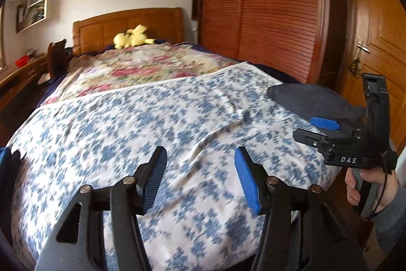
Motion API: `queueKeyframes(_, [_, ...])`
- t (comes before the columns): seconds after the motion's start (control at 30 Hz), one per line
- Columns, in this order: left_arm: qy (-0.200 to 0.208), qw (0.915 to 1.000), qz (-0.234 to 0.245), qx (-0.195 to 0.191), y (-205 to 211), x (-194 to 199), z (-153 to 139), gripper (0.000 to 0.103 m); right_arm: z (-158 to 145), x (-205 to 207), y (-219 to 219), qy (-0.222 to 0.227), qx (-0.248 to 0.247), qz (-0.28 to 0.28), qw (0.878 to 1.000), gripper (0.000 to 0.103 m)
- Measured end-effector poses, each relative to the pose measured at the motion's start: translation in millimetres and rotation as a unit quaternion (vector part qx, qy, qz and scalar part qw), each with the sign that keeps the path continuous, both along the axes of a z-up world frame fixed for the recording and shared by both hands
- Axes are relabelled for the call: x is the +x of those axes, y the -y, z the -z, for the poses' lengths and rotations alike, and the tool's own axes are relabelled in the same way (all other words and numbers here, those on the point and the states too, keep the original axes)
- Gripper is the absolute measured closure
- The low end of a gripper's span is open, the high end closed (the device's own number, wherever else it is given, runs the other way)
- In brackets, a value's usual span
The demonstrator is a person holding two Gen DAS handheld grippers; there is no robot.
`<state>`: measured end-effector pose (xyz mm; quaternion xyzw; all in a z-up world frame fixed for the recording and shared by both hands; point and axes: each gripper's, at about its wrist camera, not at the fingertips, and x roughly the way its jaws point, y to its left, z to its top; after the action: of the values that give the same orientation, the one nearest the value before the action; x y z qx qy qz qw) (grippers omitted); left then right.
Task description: Fold large clothes
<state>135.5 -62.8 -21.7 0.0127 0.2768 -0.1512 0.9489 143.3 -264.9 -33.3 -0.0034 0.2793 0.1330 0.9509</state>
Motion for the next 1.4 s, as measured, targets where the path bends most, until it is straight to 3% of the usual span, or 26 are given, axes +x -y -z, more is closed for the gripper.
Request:
queueKeyframes(0.43, [-0.029,0.9955,-0.090,0.008,-61.3,-29.2,42.7,0.048,36.4,-24.2,-70.4,-0.019,-0.009,-0.030,0.999,0.017])
queueKeyframes(0.7, [-0.022,0.9924,-0.121,0.004,-83.1,-48.3,39.6,0.048,37.9,-41.5,-105.5,-0.016,-0.002,-0.050,0.999,0.017])
queueKeyframes(1.03, [0.023,0.9914,-0.128,-0.016,-95.0,-70.4,-2.2,0.048,-1.8,-66.4,-128.7,0.029,0.002,-0.058,0.998,0.017])
queueKeyframes(1.4, [0.083,0.9869,-0.138,-0.018,-100.3,-98.9,-43.2,0.048,-58.1,-100.1,-117.9,0.095,0.024,-0.038,0.994,0.015])
